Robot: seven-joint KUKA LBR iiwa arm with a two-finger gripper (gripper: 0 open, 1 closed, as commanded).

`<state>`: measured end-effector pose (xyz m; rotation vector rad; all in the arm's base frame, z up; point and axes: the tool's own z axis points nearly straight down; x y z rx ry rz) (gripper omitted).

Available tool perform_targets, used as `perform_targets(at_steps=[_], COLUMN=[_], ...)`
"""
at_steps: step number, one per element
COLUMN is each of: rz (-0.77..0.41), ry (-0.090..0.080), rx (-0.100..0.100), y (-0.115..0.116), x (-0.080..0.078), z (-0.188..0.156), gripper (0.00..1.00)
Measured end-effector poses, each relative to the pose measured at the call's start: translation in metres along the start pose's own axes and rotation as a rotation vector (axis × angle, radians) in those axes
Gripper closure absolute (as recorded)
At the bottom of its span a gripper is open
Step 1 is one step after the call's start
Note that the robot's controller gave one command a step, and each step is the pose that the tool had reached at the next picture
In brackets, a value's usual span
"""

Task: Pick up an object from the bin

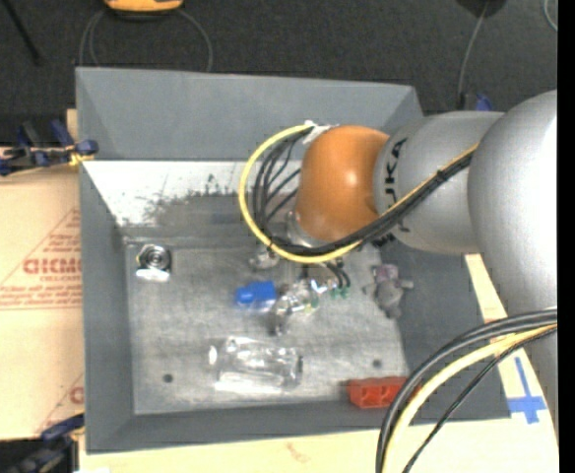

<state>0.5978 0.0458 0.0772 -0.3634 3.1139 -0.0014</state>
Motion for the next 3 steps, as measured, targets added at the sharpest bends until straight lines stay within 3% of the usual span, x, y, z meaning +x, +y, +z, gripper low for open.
perform_targets(at_steps=[1,2,3], rz=[0.001,-0.462,-0.425], ry=[-0.005,-0.004,-0.008], rx=[-0.001,0.001,0.003], y=[0.001,-0.020,-0.023], x=[-0.001,-0.022,-0.041], z=[-0.004,-0.110,-0.222], gripper=[1.00,1.00,1.00])
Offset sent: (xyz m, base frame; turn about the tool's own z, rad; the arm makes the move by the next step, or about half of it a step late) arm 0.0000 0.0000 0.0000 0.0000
